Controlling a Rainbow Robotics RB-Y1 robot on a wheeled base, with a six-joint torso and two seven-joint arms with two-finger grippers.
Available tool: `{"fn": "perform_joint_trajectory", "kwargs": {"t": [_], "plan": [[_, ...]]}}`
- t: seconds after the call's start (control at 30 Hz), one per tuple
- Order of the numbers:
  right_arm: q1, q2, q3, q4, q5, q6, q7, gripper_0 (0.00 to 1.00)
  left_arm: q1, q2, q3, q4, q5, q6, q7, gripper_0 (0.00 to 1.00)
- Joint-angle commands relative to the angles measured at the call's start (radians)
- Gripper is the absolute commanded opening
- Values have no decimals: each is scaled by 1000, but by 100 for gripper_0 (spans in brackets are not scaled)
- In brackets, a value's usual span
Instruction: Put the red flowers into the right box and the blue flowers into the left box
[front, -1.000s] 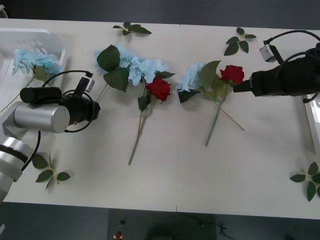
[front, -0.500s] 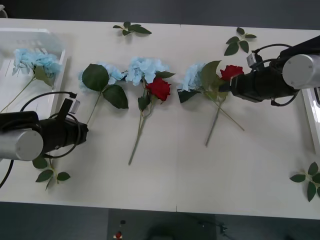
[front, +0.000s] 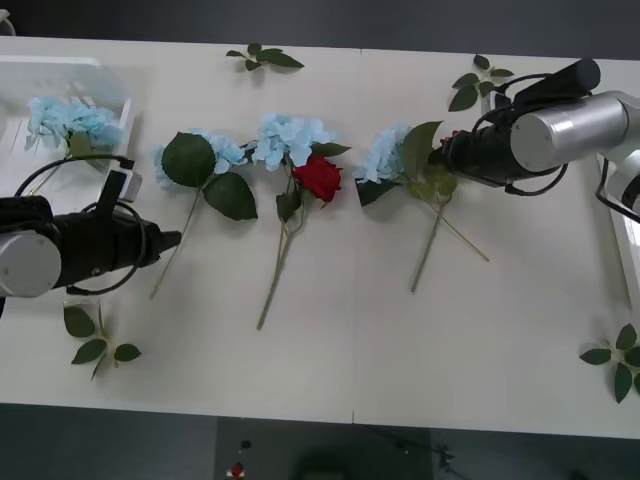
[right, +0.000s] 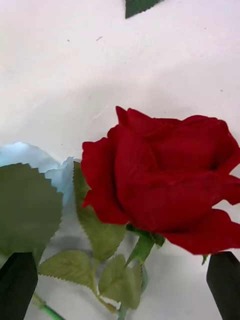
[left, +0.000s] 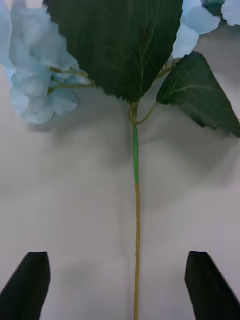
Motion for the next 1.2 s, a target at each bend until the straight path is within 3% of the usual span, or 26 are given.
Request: {"fn": "perform_joint_trajectory", "kwargs": {"t": [0.03,0.43,0.67,0.7,0.73,0.77,0.8,0.9,1.13,1.2], "plan": [[-51,29,-14,54,26,0,-56,100,-102,8,2,-6,-60,52,-29,100],[-125,121,63,237,73,6,-75,100,-260,-128,2,175,-197,75,-46,100],[-126,143,63,247,107,2,-86,98,-305,-182,2,232,-286,70,-46,100],[-125,146,63,247,112,2,-86,70,-306,-188,2,233,-303,68,-46,100],[-126,148,63,247,113,0,-86,56,-306,-189,2,233,-310,68,-46,100],[-126,149,63,247,118,-1,-89,17,-306,-194,2,235,-320,68,-46,100],[-126,151,63,247,121,-1,-89,9,-306,-196,4,241,-324,68,-46,100],[-126,154,63,247,130,-1,-91,2,-308,-197,-2,264,-333,68,-47,100],[-126,155,63,247,131,-6,-91,0,-308,-197,-15,310,-363,70,-49,100],[-126,155,64,247,131,-8,-91,0,-308,-197,-19,319,-367,68,-49,90]]}}
